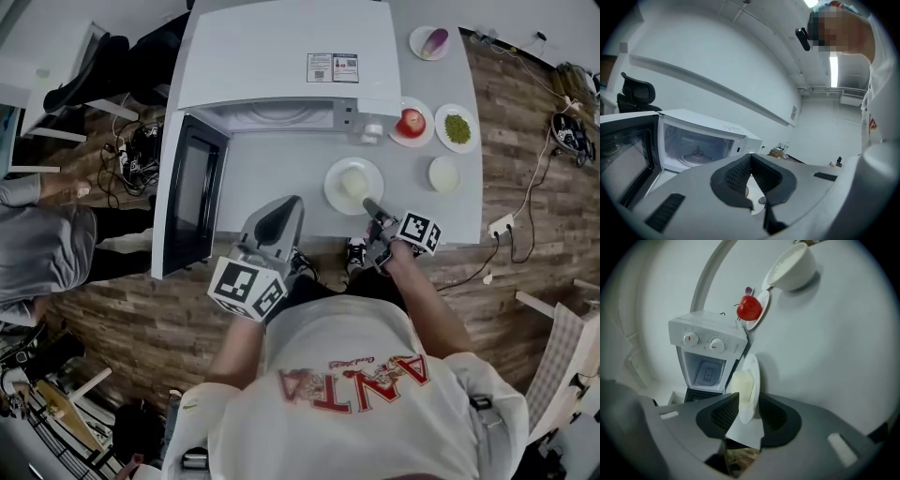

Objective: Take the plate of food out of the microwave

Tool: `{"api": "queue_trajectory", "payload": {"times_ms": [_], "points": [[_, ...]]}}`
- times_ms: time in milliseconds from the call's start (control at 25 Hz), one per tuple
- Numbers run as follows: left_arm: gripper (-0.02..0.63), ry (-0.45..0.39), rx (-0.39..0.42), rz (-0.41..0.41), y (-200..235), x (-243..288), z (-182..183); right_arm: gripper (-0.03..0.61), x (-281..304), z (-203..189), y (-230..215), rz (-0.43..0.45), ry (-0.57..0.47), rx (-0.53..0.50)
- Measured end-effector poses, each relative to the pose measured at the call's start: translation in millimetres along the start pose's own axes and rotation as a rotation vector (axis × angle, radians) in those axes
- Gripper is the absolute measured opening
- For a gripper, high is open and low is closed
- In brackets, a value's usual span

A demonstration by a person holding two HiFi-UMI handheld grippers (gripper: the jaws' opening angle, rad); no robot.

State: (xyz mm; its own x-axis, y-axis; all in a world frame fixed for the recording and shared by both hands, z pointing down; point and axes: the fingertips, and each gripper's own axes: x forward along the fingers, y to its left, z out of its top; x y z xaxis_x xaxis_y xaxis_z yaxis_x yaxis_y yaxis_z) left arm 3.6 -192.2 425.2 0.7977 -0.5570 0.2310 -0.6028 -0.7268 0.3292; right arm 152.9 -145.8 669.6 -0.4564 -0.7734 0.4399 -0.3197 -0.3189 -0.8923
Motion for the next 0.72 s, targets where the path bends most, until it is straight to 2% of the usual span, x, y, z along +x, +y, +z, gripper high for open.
{"api": "queue_trajectory", "payload": {"times_ms": [240,480,720], "points": [[0.009,-0.002,-0.005,0.011,2.2,-1.1,1.1,0.199,4.6,-12.2,-0.9,-0.131,0.197,-0.313],[0.009,-0.004,-0.009,0.020,4.2,-0.4,1.9,0.225,3.0,-26.4,-10.6,-0.233,0.432,-0.648],[0.009,-0.027,-0.006,0.031,6.2,-3.1,8.2,0.224,0.0,-36.0,-19.6,-0.357,0.599,-0.943]]}}
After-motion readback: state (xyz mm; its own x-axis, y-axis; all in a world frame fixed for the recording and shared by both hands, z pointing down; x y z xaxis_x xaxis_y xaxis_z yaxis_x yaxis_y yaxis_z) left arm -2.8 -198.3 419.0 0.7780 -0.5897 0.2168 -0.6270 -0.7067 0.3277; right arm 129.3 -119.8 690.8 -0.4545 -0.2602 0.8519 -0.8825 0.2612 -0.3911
